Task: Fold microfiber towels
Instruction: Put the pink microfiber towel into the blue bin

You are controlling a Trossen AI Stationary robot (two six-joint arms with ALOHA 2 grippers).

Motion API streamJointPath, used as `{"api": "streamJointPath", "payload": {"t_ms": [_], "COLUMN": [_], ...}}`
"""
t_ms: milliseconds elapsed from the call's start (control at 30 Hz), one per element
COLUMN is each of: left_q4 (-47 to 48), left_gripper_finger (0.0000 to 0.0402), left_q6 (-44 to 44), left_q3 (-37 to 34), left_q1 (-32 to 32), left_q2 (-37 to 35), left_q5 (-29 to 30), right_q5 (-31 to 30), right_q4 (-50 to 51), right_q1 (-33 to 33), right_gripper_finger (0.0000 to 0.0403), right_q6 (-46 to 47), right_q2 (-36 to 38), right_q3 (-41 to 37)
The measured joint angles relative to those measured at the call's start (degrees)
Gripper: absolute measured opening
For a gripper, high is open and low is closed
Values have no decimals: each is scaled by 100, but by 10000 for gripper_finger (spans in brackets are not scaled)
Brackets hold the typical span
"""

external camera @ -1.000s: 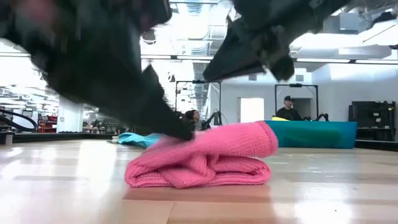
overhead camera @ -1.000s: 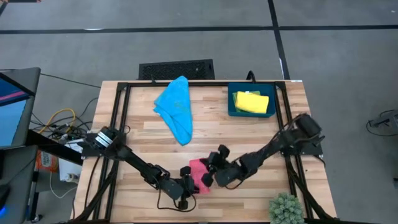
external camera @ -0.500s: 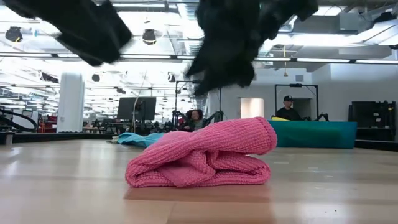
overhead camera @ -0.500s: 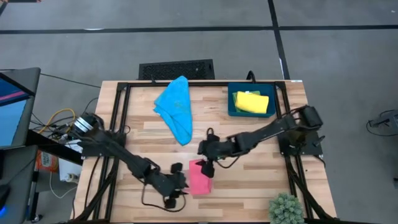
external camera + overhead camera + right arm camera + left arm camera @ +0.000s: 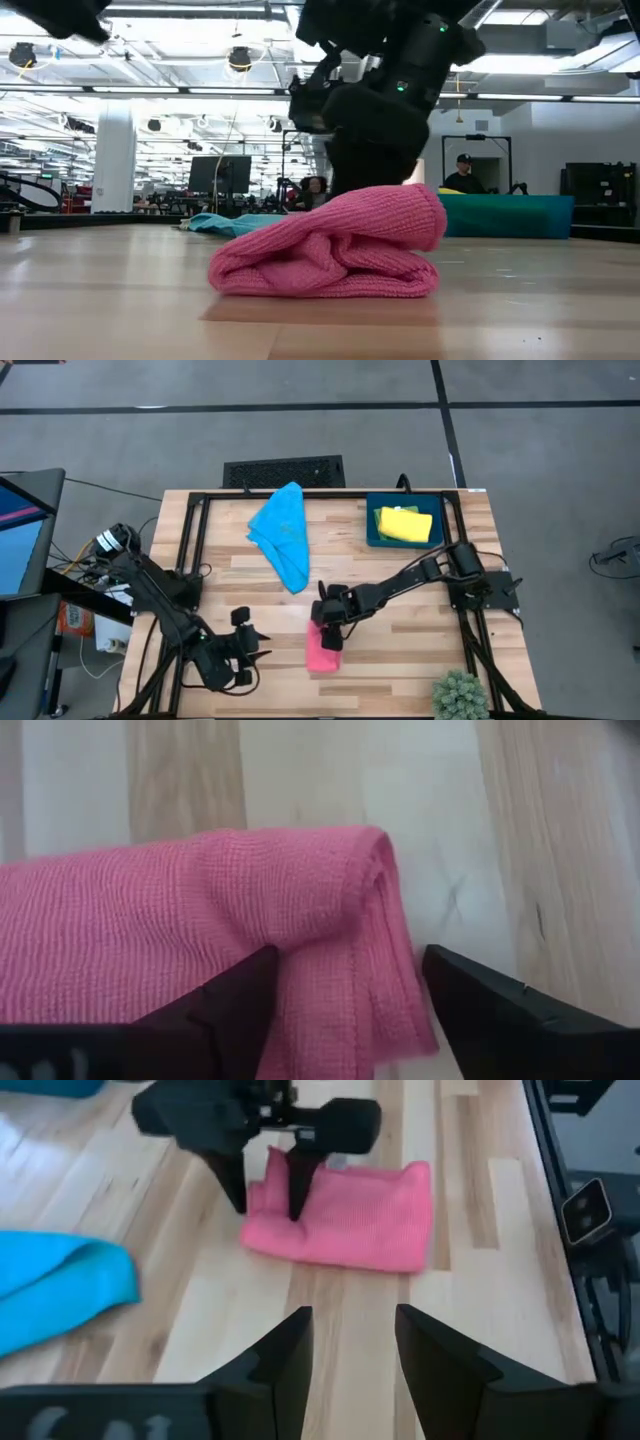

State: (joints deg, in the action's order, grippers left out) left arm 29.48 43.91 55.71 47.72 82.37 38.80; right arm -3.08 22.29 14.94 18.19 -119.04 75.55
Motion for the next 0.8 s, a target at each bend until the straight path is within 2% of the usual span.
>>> {"api": "streamJointPath", "payload": {"t_ms": [67,167,267,400,433,633,800], "left_q4": [275,544,784,990,1041,1348,1470], "left_gripper_finger": [138,138,138,138,138,126,109], "left_q6": [203,479,690,823,846,1079,883], "left_q3": [1,-1,-1,-1,-1,1,1], "left_q1": [66,121,125,153,156,157,175], "left_q2": [7,9,-8,-357,-475,-1461,-2035], "left_q5": [9,3,1,1,2,145,361], "right_q5": [-51,19,111,533,662,818,580], "right_q4": [270,411,531,700,742,921,1172], "right_q1": [1,5,-11,-97,-154,-646,-1284], "right_gripper_finger": [269,228,154,36,22,17,17], "right_q6": [73,126,193,373,452,1048,1134], "right_q2": [-82,-110,-127,-158,-162,42,631], "right_q3": [80,121,200,435,505,674,646]}}
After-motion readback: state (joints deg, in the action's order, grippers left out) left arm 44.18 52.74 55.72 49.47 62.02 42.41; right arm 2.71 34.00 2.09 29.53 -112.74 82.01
